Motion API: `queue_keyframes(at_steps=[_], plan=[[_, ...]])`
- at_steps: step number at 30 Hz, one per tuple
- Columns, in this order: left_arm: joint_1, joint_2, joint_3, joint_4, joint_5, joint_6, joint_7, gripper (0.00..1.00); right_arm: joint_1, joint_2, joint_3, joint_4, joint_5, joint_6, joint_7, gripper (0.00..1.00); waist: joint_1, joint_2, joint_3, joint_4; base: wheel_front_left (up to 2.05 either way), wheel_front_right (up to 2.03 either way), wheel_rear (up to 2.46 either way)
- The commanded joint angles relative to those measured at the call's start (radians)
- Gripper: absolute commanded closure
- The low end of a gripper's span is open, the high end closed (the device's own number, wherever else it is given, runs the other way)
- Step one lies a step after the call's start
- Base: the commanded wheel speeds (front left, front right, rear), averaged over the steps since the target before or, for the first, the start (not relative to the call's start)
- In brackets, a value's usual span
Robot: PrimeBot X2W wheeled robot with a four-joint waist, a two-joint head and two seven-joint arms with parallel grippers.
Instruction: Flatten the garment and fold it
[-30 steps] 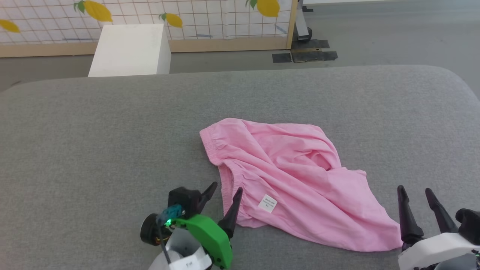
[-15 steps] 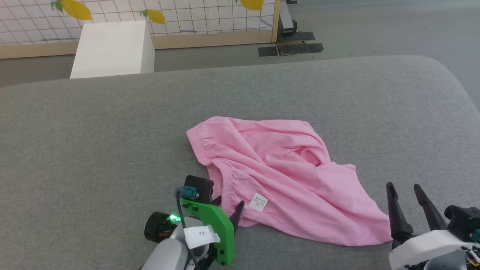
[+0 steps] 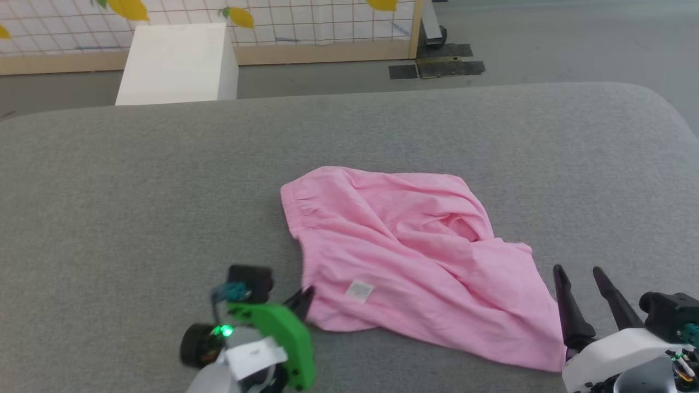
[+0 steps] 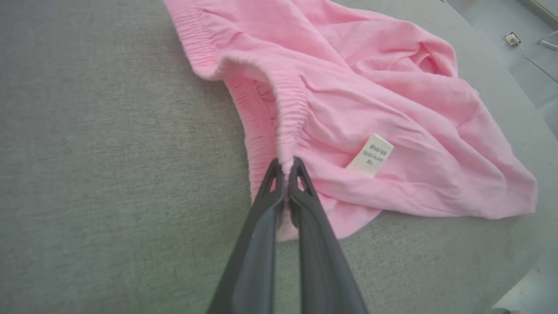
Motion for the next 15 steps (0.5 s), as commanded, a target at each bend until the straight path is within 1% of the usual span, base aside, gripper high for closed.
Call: queue_keyframes(at_steps=[1,3,6,12,15], plan=[[0.036,0.02,0.015,-0.02,-0.01,0.013,-0.008,1.0,0.007,0.0,-0.001,-0.01,-0.002,-0.002,0.028,0.0,0.0,0.0,0.0,0.014,0.0,0.0,0.0],[0.078,0.034,0.034,-0.054,-0.02,0.026,-0.009,1.0,0.022,0.0,-0.012,-0.023,-0.003,-0.002,0.082,0.0,0.0,0.0,0.003,0.026,0.0,0.0,0.0],[0.128,0.047,0.049,-0.091,-0.032,0.038,-0.011,1.0,0.064,0.0,-0.015,-0.055,-0.001,-0.002,0.2,0.0,0.0,0.0,0.007,0.044,0.0,0.0,0.0],[0.17,0.05,0.063,-0.117,-0.047,0.051,-0.026,1.0,0.167,0.0,-0.006,-0.116,0.007,-0.002,0.432,0.0,0.0,0.0,0.024,0.06,0.0,0.0,0.0],[0.171,0.05,0.064,-0.115,-0.05,0.051,-0.032,1.0,0.187,0.0,-0.001,-0.123,0.002,-0.002,0.488,0.0,0.0,0.0,0.032,0.059,0.0,0.0,0.0]])
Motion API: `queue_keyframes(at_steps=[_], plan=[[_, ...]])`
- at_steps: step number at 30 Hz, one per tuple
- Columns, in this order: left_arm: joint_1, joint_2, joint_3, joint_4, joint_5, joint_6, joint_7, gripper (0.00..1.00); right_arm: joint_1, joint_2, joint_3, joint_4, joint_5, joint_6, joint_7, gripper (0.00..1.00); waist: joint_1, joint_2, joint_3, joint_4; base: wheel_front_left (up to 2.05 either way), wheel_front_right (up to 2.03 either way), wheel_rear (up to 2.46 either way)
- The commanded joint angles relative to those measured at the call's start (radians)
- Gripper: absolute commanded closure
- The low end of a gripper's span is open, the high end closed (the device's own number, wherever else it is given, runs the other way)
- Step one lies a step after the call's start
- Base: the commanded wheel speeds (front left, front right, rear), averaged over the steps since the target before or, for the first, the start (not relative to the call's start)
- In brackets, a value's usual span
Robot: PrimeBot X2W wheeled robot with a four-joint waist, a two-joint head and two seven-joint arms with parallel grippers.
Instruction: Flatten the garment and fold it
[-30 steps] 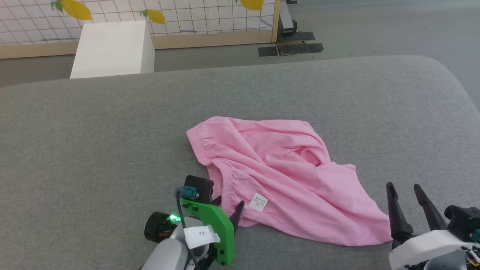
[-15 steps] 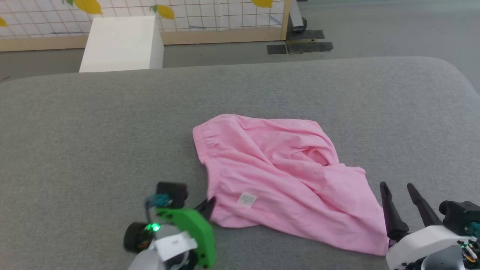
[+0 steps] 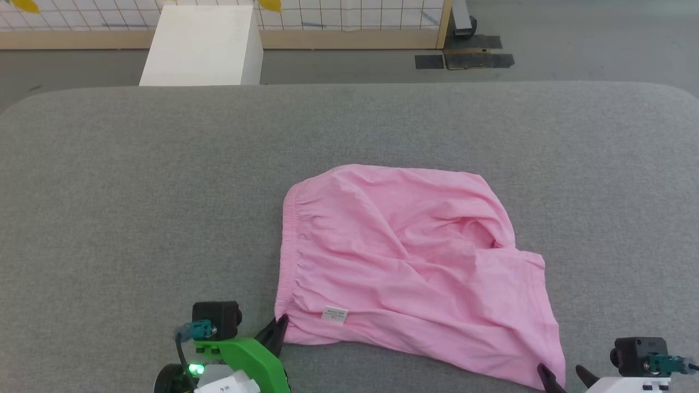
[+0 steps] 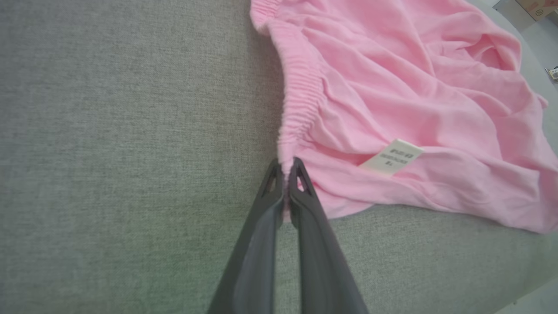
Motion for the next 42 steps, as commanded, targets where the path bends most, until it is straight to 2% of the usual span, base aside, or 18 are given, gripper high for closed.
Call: queue_keyframes(at_steps=[1,15,16,17,18,19,25,29,30,31,33,38,42], plan=[[0.008,0.003,0.005,-0.001,-0.005,0.003,-0.006,1.0,0.003,0.0,-0.001,-0.006,0.001,-0.001,0.009,0.0,0.0,0.0,0.007,-0.001,0.0,0.0,0.0],[-0.023,0.004,-0.009,-0.002,-0.008,-0.001,-0.01,1.0,-0.071,0.0,0.05,0.138,-0.054,-0.001,0.066,0.0,0.0,0.0,0.035,0.001,0.0,0.0,0.0],[-0.024,0.005,-0.01,-0.001,-0.008,-0.001,-0.011,1.0,-0.068,0.0,0.052,0.151,-0.054,-0.001,0.09,0.04,0.0,0.0,0.036,0.002,0.0,0.0,0.0],[-0.024,0.005,-0.011,-0.001,-0.009,-0.001,-0.011,1.0,-0.064,0.0,0.053,0.158,-0.054,-0.001,0.112,0.24,0.0,0.0,0.035,0.003,0.0,0.0,0.0],[-0.023,0.006,-0.012,0.0,-0.01,-0.001,-0.01,1.0,-0.059,0.0,0.057,0.16,-0.053,-0.001,0.135,0.72,0.0,0.0,0.035,0.004,0.0,0.0,0.0],[-0.023,0.006,-0.012,0.0,-0.01,-0.001,-0.01,1.0,-0.057,0.0,0.058,0.157,-0.051,-0.001,0.145,1.0,0.0,0.0,0.034,0.004,0.0,0.0,0.0],[-0.02,0.012,-0.014,-0.004,-0.009,-0.001,-0.02,1.0,-0.041,0.0,0.038,0.1,-0.038,-0.001,0.148,1.0,0.0,0.0,0.021,0.0,0.0,0.0,0.0],[-0.027,0.01,-0.009,-0.033,-0.009,-0.014,-0.072,1.0,-0.032,0.0,0.023,0.024,-0.018,-0.001,0.129,1.0,0.0,0.0,0.003,-0.005,0.0,0.0,0.0],[-0.03,0.005,-0.003,-0.047,-0.018,-0.021,-0.092,1.0,-0.031,0.0,0.02,-0.006,-0.012,-0.001,0.125,1.0,0.0,0.0,-0.002,-0.007,0.0,0.0,0.0],[-0.046,-0.012,0.011,-0.1,-0.06,-0.05,-0.137,1.0,-0.041,0.0,0.016,-0.096,-0.004,-0.001,0.125,1.0,0.0,0.0,-0.013,-0.013,0.0,0.0,0.0],[-0.069,-0.02,0.019,-0.146,-0.096,-0.071,-0.153,1.0,-0.066,0.0,0.02,-0.166,-0.017,-0.001,0.132,1.0,0.0,0.0,-0.018,-0.016,0.0,0.0,0.0],[-0.199,-0.008,0.027,-0.244,-0.188,-0.108,-0.128,1.0,-0.233,-0.021,0.086,-0.305,-0.095,-0.001,0.196,1.0,0.0,0.0,-0.01,-0.032,0.0,0.0,0.0],[-0.368,-0.005,0.032,-0.25,-0.289,-0.119,-0.055,1.0,-0.458,-0.097,0.148,-0.278,-0.091,-0.001,0.249,1.0,0.0,0.0,0.024,-0.045,0.0,0.0,0.0]])
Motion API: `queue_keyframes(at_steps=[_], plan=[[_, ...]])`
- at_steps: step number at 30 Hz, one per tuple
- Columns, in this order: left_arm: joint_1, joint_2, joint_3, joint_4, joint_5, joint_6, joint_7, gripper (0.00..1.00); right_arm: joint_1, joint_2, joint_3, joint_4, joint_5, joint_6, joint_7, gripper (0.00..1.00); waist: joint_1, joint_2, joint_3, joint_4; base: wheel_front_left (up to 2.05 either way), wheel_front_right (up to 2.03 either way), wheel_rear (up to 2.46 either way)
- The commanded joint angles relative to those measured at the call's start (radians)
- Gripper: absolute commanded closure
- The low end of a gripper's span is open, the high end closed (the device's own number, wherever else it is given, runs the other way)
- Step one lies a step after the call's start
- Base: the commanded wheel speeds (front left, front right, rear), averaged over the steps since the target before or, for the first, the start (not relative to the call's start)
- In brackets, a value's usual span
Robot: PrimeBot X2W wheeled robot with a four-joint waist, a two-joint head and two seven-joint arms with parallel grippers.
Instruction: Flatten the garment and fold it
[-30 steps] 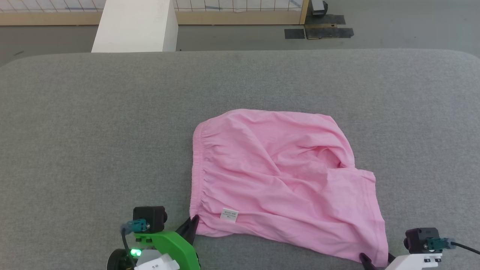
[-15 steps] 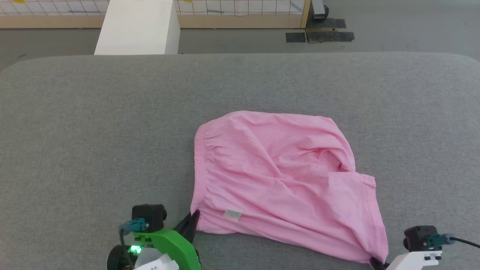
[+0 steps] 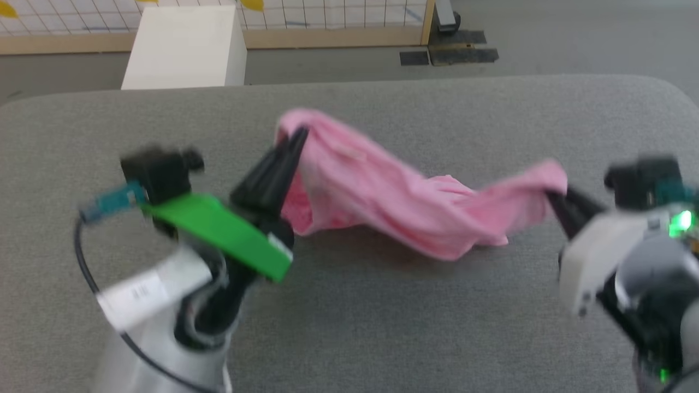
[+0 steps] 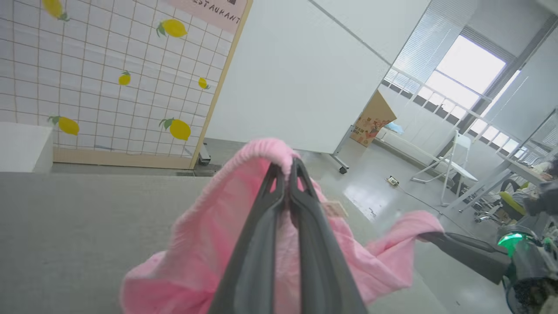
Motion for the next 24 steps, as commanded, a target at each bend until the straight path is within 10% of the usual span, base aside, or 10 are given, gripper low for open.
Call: queue_keyframes(at_steps=[1,14,24], plan=[[-0.086,-0.003,0.014,0.013,-0.044,-0.005,0.027,1.0,-0.103,-0.023,0.018,0.035,0.014,-0.001,0.015,1.0,-0.0001,0.0,0.037,-0.012,0.0,0.0,0.0],[-0.78,-0.014,0.173,0.399,-0.083,0.082,0.004,1.0,-0.936,-0.028,0.108,0.505,-0.054,-0.001,-0.175,1.0,-0.0001,0.0,0.298,-0.063,0.0,0.0,0.0],[-0.978,-0.01,0.251,0.585,-0.08,0.034,-0.203,1.0,-1.146,0.045,0.058,0.763,-0.145,-0.001,-0.45,1.0,-0.0001,0.0,0.369,-0.055,0.0,0.0,0.0]])
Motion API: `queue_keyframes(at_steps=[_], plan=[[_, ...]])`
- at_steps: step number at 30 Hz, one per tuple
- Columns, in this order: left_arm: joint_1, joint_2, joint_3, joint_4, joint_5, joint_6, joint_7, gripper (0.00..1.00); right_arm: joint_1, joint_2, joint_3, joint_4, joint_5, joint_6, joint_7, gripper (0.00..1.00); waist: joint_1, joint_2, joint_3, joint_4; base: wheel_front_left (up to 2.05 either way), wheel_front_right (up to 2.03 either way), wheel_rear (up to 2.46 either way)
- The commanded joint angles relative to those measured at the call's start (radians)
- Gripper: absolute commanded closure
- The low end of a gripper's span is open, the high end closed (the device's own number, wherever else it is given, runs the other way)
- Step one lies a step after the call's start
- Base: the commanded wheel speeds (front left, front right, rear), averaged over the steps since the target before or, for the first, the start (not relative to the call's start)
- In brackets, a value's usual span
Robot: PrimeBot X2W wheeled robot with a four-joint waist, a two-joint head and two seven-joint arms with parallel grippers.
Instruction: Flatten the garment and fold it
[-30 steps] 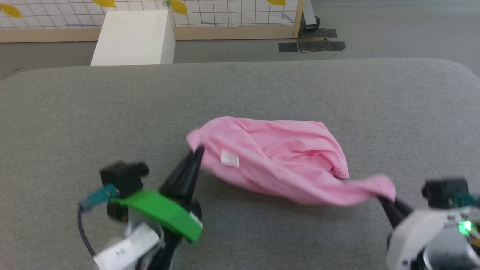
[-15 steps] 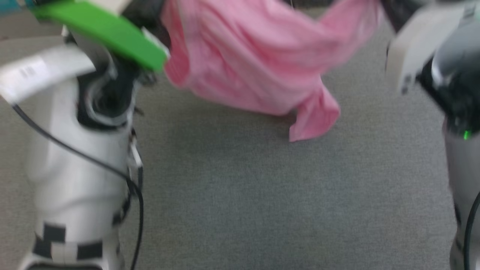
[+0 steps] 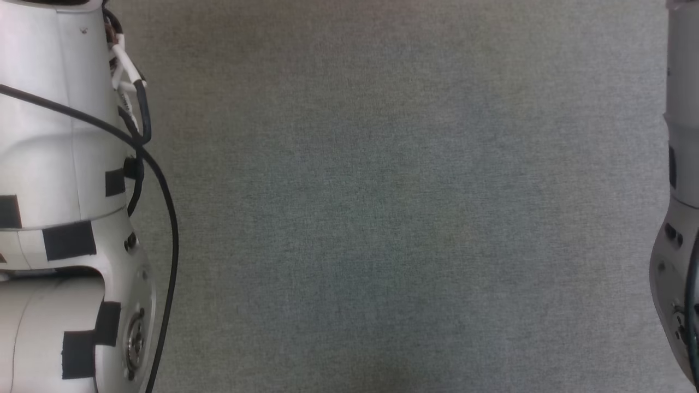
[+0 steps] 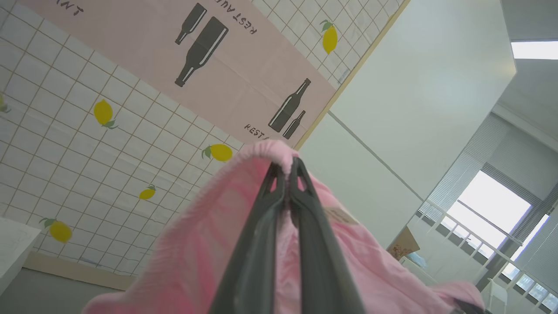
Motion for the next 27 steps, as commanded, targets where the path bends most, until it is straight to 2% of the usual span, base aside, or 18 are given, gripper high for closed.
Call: queue_keyframes(at_steps=[1,7,11,16,21,27], plan=[[0.018,0.012,-0.004,0.02,-0.005,-0.014,-0.006,1.0,0.017,0.007,0.002,0.031,0.004,-0.001,-0.01,1.0,-0.0003,0.0,0.018,0.002,0.0,0.0,0.0],[0.224,0.063,-0.08,0.059,0.009,-0.045,0.05,1.0,0.172,-0.016,0.066,0.108,0.073,-0.001,0.022,1.0,-0.0003,0.0,-0.041,0.02,0.0,0.0,0.0],[0.426,0.088,-0.132,0.022,-0.013,-0.053,0.099,1.0,0.338,-0.051,0.123,0.081,0.172,-0.001,0.091,1.0,-0.0003,0.0,-0.107,0.03,0.0,0.0,0.0],[0.686,0.125,-0.189,-0.075,-0.052,-0.055,0.185,1.0,0.575,-0.112,0.15,-0.04,0.275,-0.001,0.188,1.0,-0.0003,0.0,-0.192,0.039,0.0,0.0,0.0],[0.95,0.156,-0.227,-0.212,-0.106,-0.046,0.281,1.0,0.85,-0.159,0.1,-0.198,0.332,-0.001,0.308,1.0,-0.0003,0.0,-0.267,0.049,0.0,0.0,0.0],[1.2,0.203,-0.247,-0.367,-0.127,0.009,0.356,1.0,1.139,-0.139,-0.003,-0.38,0.322,-0.001,0.424,1.0,-0.0003,0.0,-0.312,0.054,0.0,0.0,0.0]])
